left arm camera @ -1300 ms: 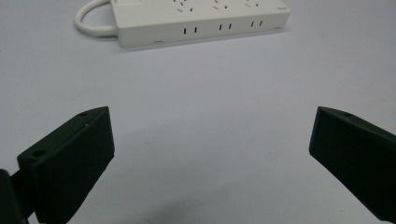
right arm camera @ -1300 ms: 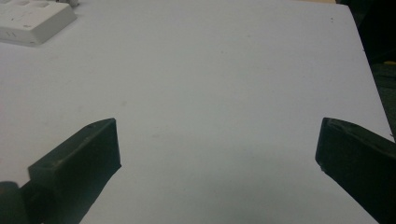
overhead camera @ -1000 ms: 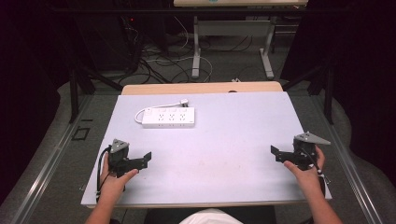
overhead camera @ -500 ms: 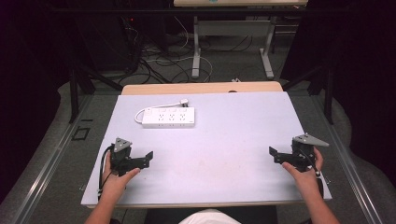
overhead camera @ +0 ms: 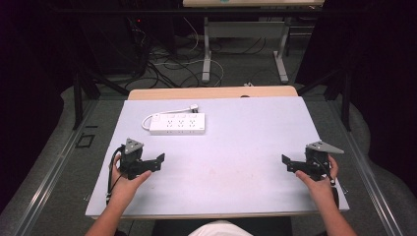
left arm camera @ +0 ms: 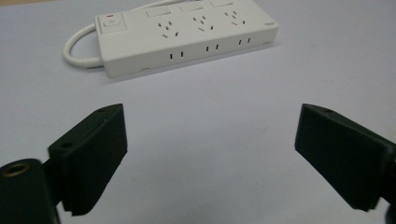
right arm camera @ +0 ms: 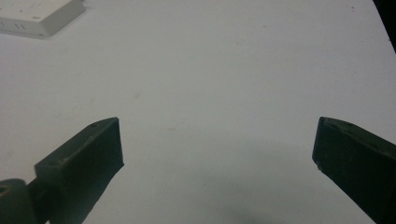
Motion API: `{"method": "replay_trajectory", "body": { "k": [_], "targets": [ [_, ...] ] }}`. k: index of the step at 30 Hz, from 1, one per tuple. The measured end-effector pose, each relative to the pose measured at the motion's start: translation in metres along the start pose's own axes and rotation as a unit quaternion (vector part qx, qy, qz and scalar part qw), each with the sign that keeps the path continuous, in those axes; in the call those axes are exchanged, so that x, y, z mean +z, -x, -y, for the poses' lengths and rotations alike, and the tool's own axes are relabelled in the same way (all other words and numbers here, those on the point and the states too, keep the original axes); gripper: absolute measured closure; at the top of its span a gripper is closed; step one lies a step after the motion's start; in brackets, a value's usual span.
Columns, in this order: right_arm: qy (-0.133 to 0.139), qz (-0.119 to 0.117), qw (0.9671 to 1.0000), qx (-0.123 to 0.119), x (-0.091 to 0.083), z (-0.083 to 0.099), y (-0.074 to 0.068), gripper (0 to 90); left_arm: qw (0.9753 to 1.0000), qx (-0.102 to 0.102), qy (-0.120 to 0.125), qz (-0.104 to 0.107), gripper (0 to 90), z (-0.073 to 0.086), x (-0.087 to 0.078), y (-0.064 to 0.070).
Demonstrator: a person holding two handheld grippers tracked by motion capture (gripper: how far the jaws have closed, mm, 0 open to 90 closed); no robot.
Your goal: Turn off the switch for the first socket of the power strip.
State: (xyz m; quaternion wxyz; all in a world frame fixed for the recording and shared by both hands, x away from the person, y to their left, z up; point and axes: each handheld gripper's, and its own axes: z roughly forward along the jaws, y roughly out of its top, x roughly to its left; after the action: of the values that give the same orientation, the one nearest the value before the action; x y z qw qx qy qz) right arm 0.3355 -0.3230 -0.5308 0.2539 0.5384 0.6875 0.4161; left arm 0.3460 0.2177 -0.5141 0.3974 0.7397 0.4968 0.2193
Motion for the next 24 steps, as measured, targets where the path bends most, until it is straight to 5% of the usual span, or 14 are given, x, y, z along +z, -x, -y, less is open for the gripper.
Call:
{"method": "replay_trajectory", "body": {
  "k": [11, 24],
  "targets": [
    [0.001, -0.002, 1.0000, -0.002, 0.000, -0.001, -0.001, 2.3, 0.9999, 0.007, -0.012, 0.009, 16.0, -0.014, 0.003, 0.007],
    [0.002, 0.000, 1.0000, -0.004, 0.001, 0.000, -0.001, 3.4, 0.9996, 0.012, -0.027, -0.005, 18.8, -0.029, 0.004, 0.007]
  ]
}}
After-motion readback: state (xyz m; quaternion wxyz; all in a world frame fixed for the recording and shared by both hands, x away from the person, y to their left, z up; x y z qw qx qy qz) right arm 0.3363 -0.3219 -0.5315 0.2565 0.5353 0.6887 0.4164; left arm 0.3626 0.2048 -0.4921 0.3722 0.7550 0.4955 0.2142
